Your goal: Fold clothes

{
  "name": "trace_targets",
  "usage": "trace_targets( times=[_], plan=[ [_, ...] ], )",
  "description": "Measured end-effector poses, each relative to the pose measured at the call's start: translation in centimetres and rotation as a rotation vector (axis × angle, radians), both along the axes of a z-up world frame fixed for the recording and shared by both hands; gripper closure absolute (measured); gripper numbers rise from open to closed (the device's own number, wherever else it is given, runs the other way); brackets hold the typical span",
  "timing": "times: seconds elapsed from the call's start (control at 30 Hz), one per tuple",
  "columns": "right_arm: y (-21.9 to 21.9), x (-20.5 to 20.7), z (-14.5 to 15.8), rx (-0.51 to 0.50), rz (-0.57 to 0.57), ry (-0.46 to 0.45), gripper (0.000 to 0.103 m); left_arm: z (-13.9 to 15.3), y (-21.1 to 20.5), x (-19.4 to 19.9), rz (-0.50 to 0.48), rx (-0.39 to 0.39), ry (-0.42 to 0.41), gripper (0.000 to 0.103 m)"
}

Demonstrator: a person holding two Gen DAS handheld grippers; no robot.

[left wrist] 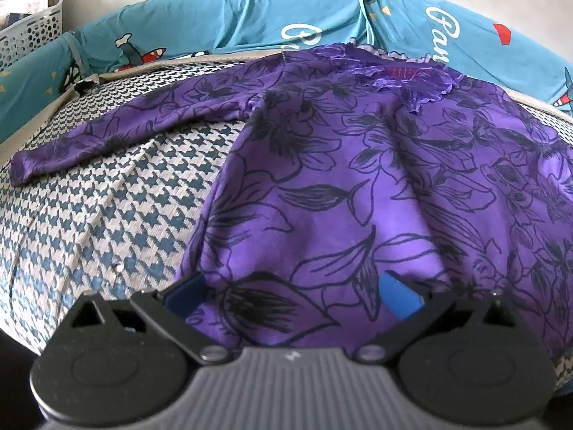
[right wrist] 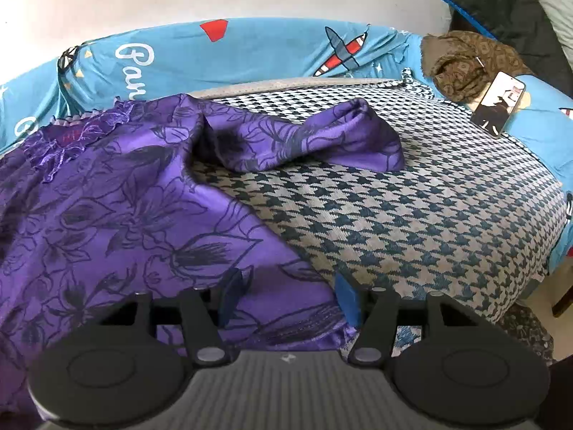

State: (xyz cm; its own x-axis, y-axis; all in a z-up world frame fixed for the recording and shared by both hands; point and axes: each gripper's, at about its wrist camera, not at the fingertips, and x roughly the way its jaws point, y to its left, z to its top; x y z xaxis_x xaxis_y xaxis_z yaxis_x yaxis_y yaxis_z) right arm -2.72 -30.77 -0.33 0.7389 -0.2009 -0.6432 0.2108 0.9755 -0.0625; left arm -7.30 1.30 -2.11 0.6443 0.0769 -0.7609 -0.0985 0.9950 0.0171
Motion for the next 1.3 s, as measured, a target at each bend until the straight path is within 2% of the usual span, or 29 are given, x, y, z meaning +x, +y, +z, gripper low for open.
trace_targets(
  times=[0.07,0.13,0.2,0.27,0.37,0.53,0.57,0.63,0.7,0.77,0.83,0.93,1.0,1.03,1.07,1.17,1.23,1.27,1.3],
  plan=[
    [0.3,0.0,-0.2,-0.014,0.005,-0.004,0.064,0.0,0.0,0.0,0.000,0.000,0.001,0.000],
    [0.8,-0.1,-0.2,-0.039,0.022,-0.010,0.093,0.0,0.1,-0.1,0.000,0.002,0.000,0.000],
    [1.0,-0.3,-0.1,-0.047,0.028,-0.030,0.100,0.0,0.1,-0.1,-0.002,0.006,-0.001,0.000],
    [0.9,-0.6,0.3,-0.053,0.012,-0.064,0.101,0.0,0.1,-0.2,-0.001,0.009,-0.002,0.000],
    [0.2,-1.3,1.2,-0.081,-0.073,-0.120,0.102,0.0,0.4,-0.2,0.006,0.012,-0.002,0.000],
    [-2.6,-1.3,1.3,-0.030,-0.253,-0.080,0.102,-0.1,0.5,-0.4,0.009,0.020,-0.002,0.000],
    [-2.8,-1.3,1.3,-0.016,-0.255,-0.075,0.102,-0.1,0.4,-0.4,0.008,0.023,-0.002,0.000],
    [-2.7,-1.6,1.7,0.064,-0.171,-0.101,0.101,-0.2,0.3,-0.4,0.004,0.030,-0.002,0.000],
    [-2.0,-1.6,1.8,0.045,-0.122,-0.112,0.101,-0.2,0.4,-0.4,0.004,0.027,0.000,0.000],
    [-1.7,-1.4,1.6,0.040,-0.108,-0.103,0.092,-0.2,0.5,-0.4,0.006,0.022,0.002,0.000],
    [-2.1,-1.3,1.3,0.096,-0.105,-0.086,0.068,-0.2,0.5,-0.4,0.005,0.022,0.003,0.000],
    [-2.9,-1.3,0.8,0.146,-0.124,-0.066,0.050,-0.2,0.5,-0.4,0.005,0.019,0.001,0.000],
    [-3.5,-1.2,0.4,0.175,-0.132,-0.055,0.043,-0.2,0.4,-0.4,0.006,0.017,0.001,0.000],
    [-3.8,-1.2,0.2,0.190,-0.136,-0.049,0.043,-0.2,0.4,-0.4,0.006,0.016,0.001,0.000],
    [-4.0,-1.1,0.0,0.217,-0.124,-0.039,0.043,-0.2,0.4,-0.4,0.006,0.016,0.001,0.000],
    [-2.8,-1.0,-0.2,0.189,-0.062,-0.042,0.047,-0.3,0.4,-0.4,0.005,0.016,0.001,0.000],
    [-1.9,-0.9,-0.4,0.154,-0.023,-0.047,0.078,-0.3,0.4,-0.4,0.003,0.015,0.001,0.000],
    [-1.4,-0.9,-0.4,0.130,-0.005,-0.050,0.082,-0.3,0.4,-0.5,0.003,0.013,0.001,0.000],
    [-0.8,-0.8,-0.5,0.106,0.012,-0.054,0.093,-0.3,0.5,-0.4,0.002,0.012,0.001,0.000]
  ],
)
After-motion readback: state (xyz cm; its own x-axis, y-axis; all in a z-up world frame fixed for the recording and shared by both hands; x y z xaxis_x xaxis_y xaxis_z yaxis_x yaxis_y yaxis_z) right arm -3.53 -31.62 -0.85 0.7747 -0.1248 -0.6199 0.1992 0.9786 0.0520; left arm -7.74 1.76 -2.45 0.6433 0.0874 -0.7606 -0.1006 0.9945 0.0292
